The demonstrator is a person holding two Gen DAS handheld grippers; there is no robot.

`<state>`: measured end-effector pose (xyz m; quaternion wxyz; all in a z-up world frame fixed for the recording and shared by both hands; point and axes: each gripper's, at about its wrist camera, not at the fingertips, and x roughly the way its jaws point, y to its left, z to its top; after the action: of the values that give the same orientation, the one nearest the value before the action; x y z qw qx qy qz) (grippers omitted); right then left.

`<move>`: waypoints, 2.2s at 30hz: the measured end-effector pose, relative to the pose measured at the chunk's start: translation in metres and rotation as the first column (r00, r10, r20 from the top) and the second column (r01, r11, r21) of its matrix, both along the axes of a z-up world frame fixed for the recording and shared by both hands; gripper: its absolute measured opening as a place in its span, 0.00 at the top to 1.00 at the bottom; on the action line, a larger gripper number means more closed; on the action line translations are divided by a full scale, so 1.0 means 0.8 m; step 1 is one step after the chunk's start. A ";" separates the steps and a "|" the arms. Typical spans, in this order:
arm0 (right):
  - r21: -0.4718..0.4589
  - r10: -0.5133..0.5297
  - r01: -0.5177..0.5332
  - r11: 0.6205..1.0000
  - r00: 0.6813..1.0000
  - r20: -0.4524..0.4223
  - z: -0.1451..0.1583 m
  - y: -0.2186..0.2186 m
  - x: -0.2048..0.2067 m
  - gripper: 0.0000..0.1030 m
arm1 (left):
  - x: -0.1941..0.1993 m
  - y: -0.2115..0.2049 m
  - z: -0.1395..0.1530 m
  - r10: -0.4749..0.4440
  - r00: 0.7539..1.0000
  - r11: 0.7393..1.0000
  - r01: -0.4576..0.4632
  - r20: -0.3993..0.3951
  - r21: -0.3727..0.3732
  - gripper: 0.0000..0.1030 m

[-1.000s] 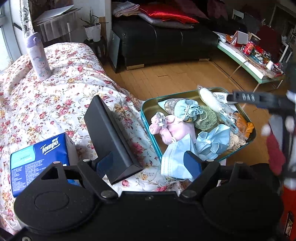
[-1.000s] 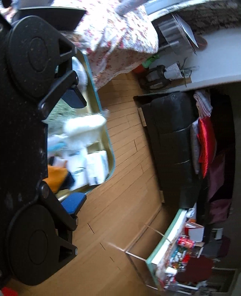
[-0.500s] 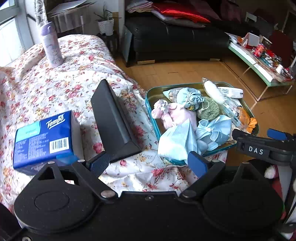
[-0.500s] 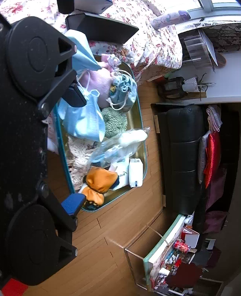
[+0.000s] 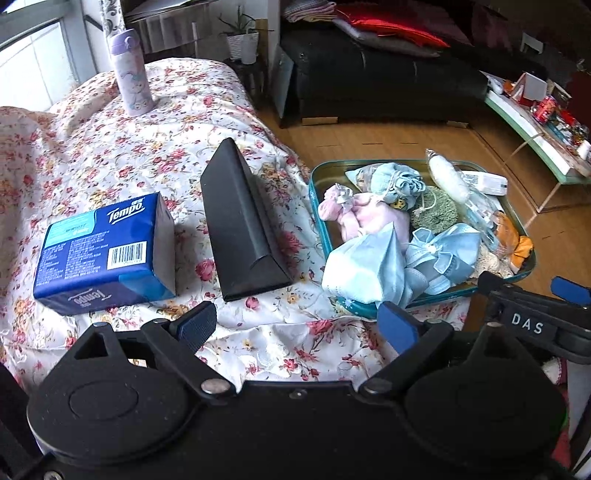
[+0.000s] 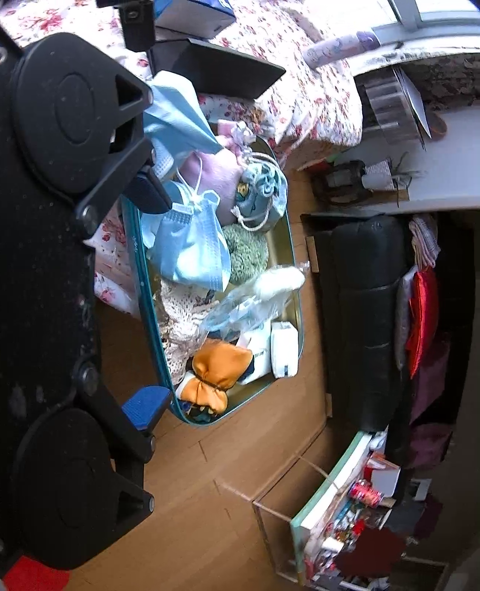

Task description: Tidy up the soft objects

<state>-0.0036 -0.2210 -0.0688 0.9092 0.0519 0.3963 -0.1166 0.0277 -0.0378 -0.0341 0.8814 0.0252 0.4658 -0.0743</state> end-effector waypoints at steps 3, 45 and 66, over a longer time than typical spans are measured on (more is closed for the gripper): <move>0.030 0.010 -0.009 1.000 1.000 -0.010 -0.002 -0.003 0.003 0.02 | -0.003 -0.005 -0.003 0.011 1.000 1.000 -0.011 0.005 0.016 0.11; 0.017 0.001 -0.001 1.000 1.000 -0.029 -0.005 -0.001 0.006 0.01 | -0.012 -0.028 -0.001 0.019 0.998 0.993 -0.026 0.061 0.112 0.11; 0.016 0.000 0.000 1.000 1.000 -0.028 -0.005 -0.001 0.006 0.01 | -0.010 -0.034 -0.001 -0.005 0.999 0.994 -0.001 0.051 0.112 0.11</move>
<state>0.0008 -0.2216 -0.0724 0.9031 0.0575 0.4100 -0.1141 0.0196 -0.0654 -0.0346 0.8902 0.0767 0.4466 -0.0482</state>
